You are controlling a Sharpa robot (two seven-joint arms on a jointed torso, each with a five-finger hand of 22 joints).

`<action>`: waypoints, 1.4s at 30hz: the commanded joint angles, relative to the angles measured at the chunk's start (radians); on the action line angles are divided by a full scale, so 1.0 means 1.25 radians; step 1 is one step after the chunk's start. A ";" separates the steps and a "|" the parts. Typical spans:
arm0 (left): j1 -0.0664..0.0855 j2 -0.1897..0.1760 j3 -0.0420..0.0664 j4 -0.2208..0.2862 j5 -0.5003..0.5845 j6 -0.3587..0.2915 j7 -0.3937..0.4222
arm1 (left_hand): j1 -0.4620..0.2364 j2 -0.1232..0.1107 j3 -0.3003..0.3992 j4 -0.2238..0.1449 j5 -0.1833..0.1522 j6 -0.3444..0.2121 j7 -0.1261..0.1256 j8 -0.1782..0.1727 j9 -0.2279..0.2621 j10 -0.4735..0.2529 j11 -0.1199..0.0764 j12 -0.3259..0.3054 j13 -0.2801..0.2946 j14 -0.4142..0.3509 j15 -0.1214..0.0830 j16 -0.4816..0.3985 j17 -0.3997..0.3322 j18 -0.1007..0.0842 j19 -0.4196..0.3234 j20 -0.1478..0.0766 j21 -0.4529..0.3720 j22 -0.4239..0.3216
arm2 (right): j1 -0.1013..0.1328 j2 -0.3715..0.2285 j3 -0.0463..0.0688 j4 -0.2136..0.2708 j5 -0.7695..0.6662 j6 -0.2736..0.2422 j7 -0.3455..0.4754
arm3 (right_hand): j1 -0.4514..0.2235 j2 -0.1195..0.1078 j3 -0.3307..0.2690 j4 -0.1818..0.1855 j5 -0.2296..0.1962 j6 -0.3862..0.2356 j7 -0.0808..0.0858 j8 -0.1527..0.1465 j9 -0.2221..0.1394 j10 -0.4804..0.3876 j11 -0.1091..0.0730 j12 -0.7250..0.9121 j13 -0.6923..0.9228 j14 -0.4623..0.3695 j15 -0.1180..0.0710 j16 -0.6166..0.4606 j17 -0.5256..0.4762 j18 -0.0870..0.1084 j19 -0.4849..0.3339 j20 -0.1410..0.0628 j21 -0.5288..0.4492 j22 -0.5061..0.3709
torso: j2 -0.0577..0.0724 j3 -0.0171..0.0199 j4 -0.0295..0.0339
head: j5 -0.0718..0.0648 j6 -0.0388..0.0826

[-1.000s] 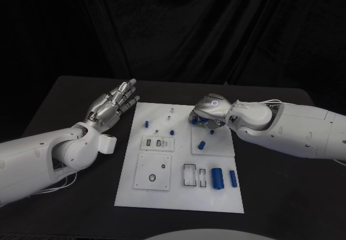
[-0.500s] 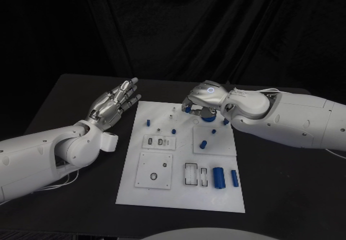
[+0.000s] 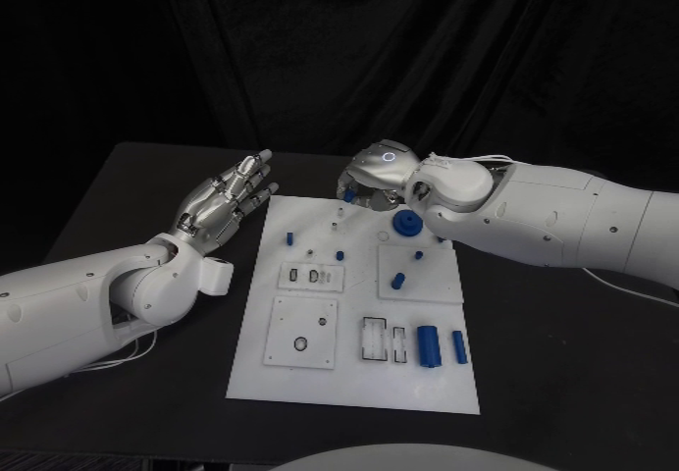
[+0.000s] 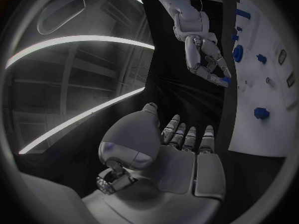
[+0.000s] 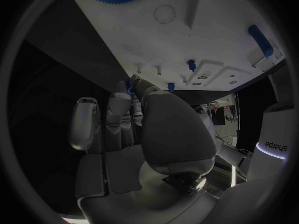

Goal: Assemble the parts on the task board

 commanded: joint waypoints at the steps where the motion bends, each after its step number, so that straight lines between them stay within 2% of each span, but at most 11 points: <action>1: 0.000 0.004 0.001 -0.001 -0.001 0.008 0.031 | 0.008 0.001 0.006 0.000 0.004 0.005 -0.001 0.006 0.001 -0.002 0.004 0.001 0.001 -0.002 -0.005 -0.003 -0.001 0.015 -0.002 0.001 0.002 0.000 | 0.001 0.012 0.002 -0.018 0.030 0.041 -0.022 | -0.005 0.002 0.003 0.005 0.011 0.003 0.012 -0.005 0.054 -0.010 0.000 -0.006 -0.002 -0.005 0.003 -0.004 -0.002 -0.012 -0.009 0.002 -0.006 0.013 | -0.001 -0.0003 -0.0011 | 0.000 -0.001; 7: 0.000 0.006 0.001 -0.002 -0.001 0.011 0.029 | 0.009 0.001 0.006 0.000 0.004 0.004 -0.001 0.005 0.000 -0.002 0.004 0.000 0.001 -0.002 -0.006 -0.003 -0.001 0.015 -0.002 0.001 0.002 0.000 | 0.001 0.023 0.002 -0.033 0.034 0.065 -0.023 | -0.005 0.002 0.005 0.007 0.021 -0.007 0.015 -0.012 0.057 -0.018 0.003 -0.007 -0.003 -0.005 0.005 -0.002 0.004 -0.012 -0.008 0.003 -0.006 0.015 | -0.001 0.0001 -0.0011 | 0.000 -0.003; 9: 0.000 0.007 0.001 -0.003 -0.001 0.011 0.029 | 0.009 0.001 0.007 0.000 0.005 0.004 -0.001 0.005 0.000 -0.002 0.005 0.000 0.001 -0.002 -0.006 -0.003 -0.001 0.015 -0.002 0.001 0.002 0.000 | 0.000 0.025 0.003 -0.034 0.035 0.068 -0.022 | -0.008 0.001 0.005 0.009 0.021 -0.011 0.016 -0.016 0.058 -0.019 0.005 -0.006 -0.003 -0.005 0.006 -0.001 0.006 -0.012 -0.008 0.003 -0.006 0.016 | -0.001 0.0007 -0.0026 | 0.001 -0.003; 17: 0.000 0.010 0.001 -0.006 -0.001 0.012 0.029 | 0.010 0.001 0.008 -0.001 0.006 0.002 -0.001 0.005 0.000 -0.003 0.005 0.000 0.001 -0.002 -0.006 -0.003 -0.001 0.015 -0.002 0.001 0.002 0.000 | -0.004 0.032 0.003 -0.035 0.035 0.074 -0.019 | -0.009 0.001 0.005 0.010 0.021 -0.012 0.017 -0.017 0.058 -0.018 0.005 -0.006 -0.003 -0.004 0.006 0.002 0.011 -0.012 -0.007 0.004 -0.005 0.017 | -0.001 0.0008 -0.0022 | 0.001 -0.001; 34: 0.000 0.013 0.001 -0.012 -0.001 0.016 0.022 | 0.012 0.001 0.010 -0.001 0.007 0.002 -0.001 0.005 0.000 -0.004 0.005 -0.002 0.001 -0.002 -0.006 -0.003 -0.001 0.015 -0.004 -0.001 0.001 -0.001 | -0.012 0.046 0.003 -0.043 0.035 0.086 -0.013 | -0.011 0.004 0.006 0.013 0.020 -0.016 0.020 -0.021 0.059 -0.018 0.006 -0.005 -0.002 -0.005 0.007 0.001 0.009 -0.012 -0.009 0.005 -0.008 0.016 | -0.001 -0.0004 -0.0015 | -0.001 -0.002; 42: 0.000 0.014 0.001 -0.013 -0.001 0.018 0.021 | 0.012 0.001 0.011 -0.001 0.008 0.002 0.000 0.005 0.000 -0.005 0.006 -0.003 0.000 -0.002 -0.006 -0.003 -0.001 0.015 -0.004 -0.001 0.001 -0.001 | -0.019 0.051 0.003 -0.047 0.036 0.093 -0.011 | -0.013 0.004 0.006 0.015 0.020 -0.019 0.021 -0.023 0.060 -0.019 0.008 -0.006 -0.002 -0.007 0.008 -0.002 0.005 -0.011 -0.011 0.005 -0.011 0.013 | -0.001 0.0001 -0.0018 | -0.001 0.002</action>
